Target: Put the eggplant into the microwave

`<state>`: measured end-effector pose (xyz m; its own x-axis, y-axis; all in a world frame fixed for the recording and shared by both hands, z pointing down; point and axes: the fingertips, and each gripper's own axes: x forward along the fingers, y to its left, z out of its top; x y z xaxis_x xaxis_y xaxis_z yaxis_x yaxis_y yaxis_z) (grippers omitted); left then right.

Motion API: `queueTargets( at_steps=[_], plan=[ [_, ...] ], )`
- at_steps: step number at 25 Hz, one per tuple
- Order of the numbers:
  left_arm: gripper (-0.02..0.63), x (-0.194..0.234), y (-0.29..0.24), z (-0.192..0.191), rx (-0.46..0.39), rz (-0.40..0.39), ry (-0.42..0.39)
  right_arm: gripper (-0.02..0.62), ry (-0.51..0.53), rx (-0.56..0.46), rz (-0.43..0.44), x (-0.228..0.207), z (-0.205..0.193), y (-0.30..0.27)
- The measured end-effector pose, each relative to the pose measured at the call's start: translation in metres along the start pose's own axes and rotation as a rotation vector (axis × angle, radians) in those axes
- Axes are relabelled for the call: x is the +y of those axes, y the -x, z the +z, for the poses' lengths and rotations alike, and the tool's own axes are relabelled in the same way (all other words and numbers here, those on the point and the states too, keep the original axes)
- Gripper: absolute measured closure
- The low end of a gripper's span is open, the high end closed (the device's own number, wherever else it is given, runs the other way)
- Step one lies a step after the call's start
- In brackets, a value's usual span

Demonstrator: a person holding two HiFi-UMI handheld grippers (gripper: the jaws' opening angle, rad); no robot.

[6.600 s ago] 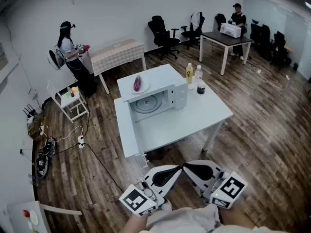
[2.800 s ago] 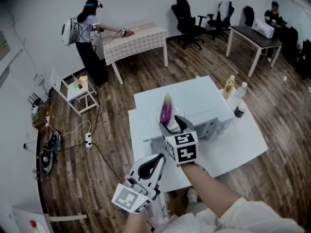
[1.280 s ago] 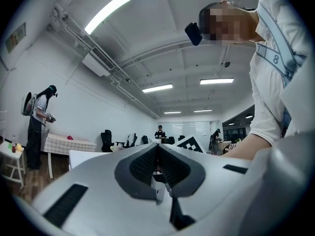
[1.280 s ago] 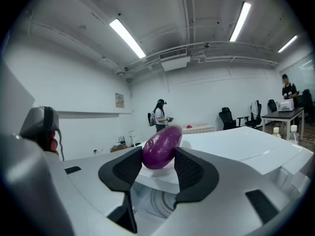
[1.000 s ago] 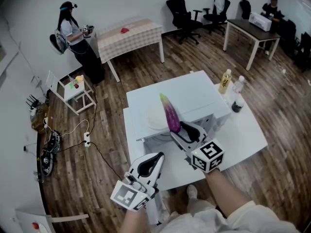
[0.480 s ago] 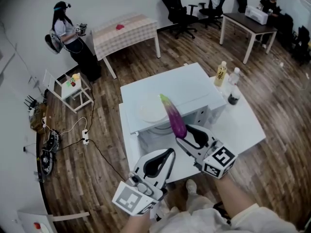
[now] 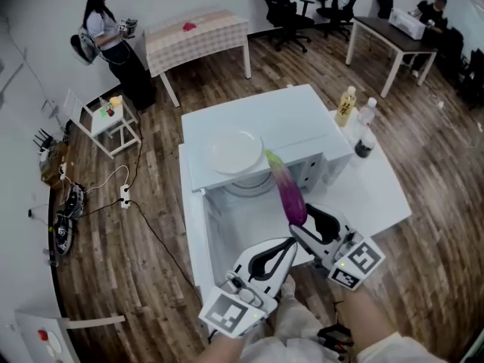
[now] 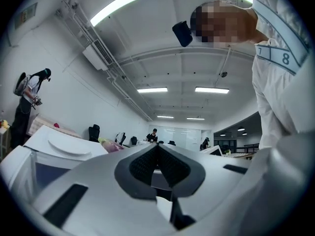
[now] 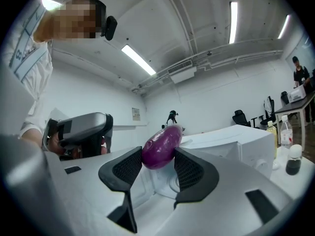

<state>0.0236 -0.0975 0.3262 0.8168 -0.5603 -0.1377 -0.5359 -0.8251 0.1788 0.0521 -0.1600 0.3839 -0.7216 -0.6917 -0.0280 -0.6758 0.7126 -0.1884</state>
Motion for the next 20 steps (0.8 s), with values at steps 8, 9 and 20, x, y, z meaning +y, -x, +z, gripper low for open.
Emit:
queueTargets(
  at_steps=[8,9,20],
  plan=[
    [0.604,-0.008,-0.004,-0.045,0.053,-0.03,-0.016,0.371,0.03,0.01,0.04,-0.005,-0.022,0.023],
    [0.604,-0.008,-0.003,-0.049,0.057,-0.029,-0.012,0.371,0.038,0.016,0.044,-0.005,-0.025,0.026],
    [0.603,0.005,-0.009,-0.086,0.106,0.032,0.007,0.371,0.052,0.089,0.062,-0.017,-0.072,0.042]
  ],
)
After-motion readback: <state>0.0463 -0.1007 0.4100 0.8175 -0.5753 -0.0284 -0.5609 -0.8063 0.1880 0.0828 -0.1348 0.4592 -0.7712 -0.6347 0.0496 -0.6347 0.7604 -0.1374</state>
